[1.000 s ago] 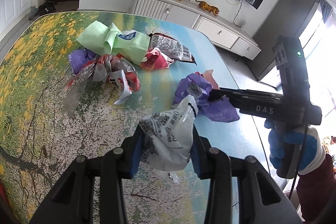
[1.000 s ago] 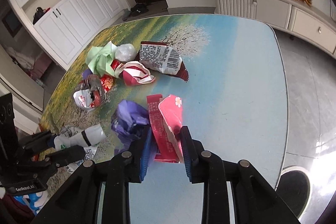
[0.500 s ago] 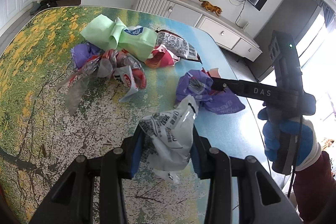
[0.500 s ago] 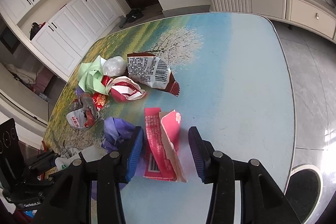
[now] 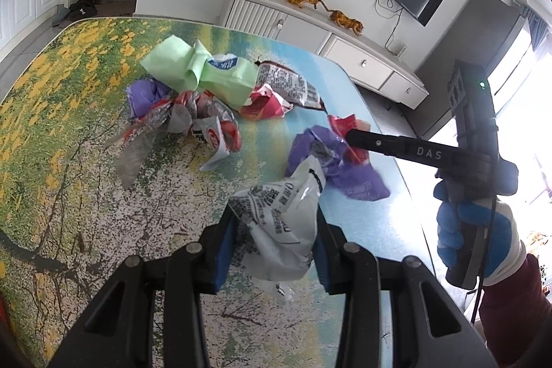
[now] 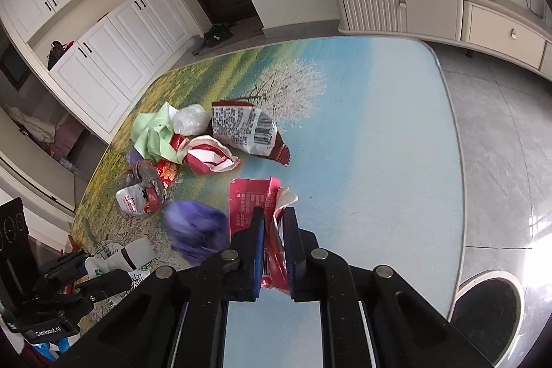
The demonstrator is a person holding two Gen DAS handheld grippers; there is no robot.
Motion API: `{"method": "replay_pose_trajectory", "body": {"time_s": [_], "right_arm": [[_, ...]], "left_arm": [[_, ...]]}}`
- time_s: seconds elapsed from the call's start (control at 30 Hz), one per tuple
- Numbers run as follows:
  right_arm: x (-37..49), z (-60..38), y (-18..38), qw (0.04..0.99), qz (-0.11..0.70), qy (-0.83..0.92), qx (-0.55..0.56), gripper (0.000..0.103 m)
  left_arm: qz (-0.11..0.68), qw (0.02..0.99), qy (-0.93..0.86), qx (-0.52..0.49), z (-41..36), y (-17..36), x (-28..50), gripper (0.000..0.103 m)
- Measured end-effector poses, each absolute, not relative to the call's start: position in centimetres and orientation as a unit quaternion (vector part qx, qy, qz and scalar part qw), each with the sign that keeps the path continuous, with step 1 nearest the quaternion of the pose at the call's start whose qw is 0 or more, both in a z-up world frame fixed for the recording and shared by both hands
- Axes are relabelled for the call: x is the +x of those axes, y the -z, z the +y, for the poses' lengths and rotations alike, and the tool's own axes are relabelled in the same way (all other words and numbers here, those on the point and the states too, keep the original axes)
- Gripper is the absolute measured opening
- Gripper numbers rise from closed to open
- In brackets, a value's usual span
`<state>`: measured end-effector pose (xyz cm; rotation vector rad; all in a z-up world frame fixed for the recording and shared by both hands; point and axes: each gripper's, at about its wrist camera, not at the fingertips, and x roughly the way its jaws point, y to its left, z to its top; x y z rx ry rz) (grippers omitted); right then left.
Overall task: Collect trash
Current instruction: 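Lift the white plastic bag with the left tool while the right tool lifts the pink wrapper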
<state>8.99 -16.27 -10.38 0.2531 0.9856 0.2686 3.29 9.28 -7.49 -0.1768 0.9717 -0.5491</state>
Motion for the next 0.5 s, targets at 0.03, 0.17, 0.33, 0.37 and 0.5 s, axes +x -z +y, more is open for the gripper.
{"method": "replay_pose_trajectory", "body": {"time_s": [0.03, 0.17, 0.33, 0.37, 0.5], "right_arm": [[8.9, -16.3, 10.1, 0.867, 0.466, -0.126, 0.121, 0.010], [8.1, -16.5, 8.7, 0.877, 0.448, -0.118, 0.124, 0.010], [7.2, -16.6, 7.1, 0.887, 0.427, -0.117, 0.129, 0.010], [7.0, -16.6, 6.8, 0.889, 0.424, -0.118, 0.130, 0.010], [6.1, -16.8, 5.8, 0.893, 0.411, -0.124, 0.138, 0.010]], "left_arm": [[0.457, 0.846, 0.260, -0.085, 9.3, 7.3, 3.2, 0.038], [0.444, 0.853, 0.260, -0.087, 9.4, 6.3, 2.8, 0.037], [0.429, 0.861, 0.258, -0.088, 9.4, 5.2, 2.1, 0.036], [0.426, 0.862, 0.258, -0.088, 9.4, 5.0, 2.0, 0.035], [0.416, 0.868, 0.260, -0.083, 8.9, 4.0, 1.4, 0.034]]}}
